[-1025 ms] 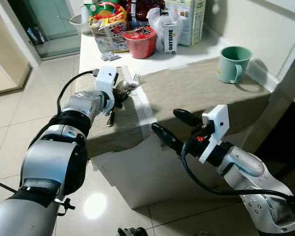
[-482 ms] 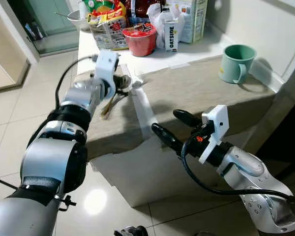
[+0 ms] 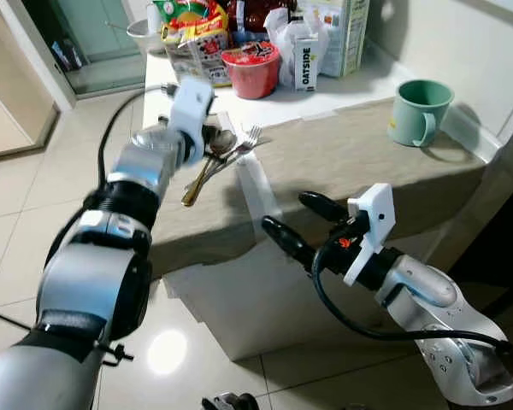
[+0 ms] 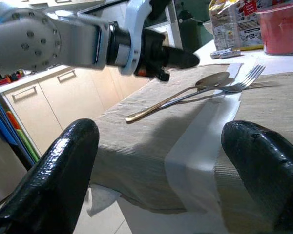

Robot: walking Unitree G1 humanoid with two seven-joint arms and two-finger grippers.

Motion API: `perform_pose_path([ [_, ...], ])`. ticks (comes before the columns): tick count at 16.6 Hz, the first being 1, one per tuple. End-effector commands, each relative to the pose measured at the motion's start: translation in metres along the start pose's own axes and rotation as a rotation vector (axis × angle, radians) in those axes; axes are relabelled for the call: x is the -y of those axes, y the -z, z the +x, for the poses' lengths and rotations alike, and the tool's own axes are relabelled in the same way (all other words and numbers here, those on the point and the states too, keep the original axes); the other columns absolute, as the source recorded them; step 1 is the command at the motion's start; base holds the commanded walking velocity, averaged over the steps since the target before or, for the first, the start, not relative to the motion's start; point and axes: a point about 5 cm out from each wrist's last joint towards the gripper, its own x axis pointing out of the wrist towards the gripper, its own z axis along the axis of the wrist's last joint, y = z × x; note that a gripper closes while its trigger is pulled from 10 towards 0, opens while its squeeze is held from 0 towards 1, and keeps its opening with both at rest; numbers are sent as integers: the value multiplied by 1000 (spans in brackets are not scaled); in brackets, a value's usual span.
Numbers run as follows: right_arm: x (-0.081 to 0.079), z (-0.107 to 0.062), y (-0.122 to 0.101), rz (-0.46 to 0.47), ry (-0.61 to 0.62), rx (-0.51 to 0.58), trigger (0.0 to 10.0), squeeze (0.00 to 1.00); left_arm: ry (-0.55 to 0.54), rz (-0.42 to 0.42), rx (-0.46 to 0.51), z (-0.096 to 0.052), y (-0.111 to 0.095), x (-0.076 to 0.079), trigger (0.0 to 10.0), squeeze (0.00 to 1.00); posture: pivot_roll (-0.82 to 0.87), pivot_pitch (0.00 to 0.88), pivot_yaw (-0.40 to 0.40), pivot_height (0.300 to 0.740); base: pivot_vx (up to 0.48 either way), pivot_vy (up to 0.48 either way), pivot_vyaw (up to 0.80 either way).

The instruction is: Setting the table

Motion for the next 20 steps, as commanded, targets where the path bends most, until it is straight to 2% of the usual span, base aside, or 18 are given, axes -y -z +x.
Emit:
perform_pose_path([
  [1,-3,2,-1,-6,-24,6,10000,0,-28,-9,-29,-3,7,-9,10000,1000,-197,18,149,740,0,0,0],
  [6,-1,0,0,-7,-16,-2,10000,0,43,-49,-38,-4,5,4,10000,1000,-195,18,146,740,0,0,0],
  [14,-2,2,2,-6,-24,-5,10000,0,68,-6,-60,-3,13,12,10000,1000,-193,18,146,740,0,0,0],
  [15,-2,2,2,-8,-25,-6,10000,0,70,-2,-63,-2,14,14,10000,0,-195,20,147,740,0,0,0],
  [20,-3,2,2,-10,-24,-8,10000,0,92,-11,-63,1,12,20,10000,0,-204,25,150,740,0,0,0],
])
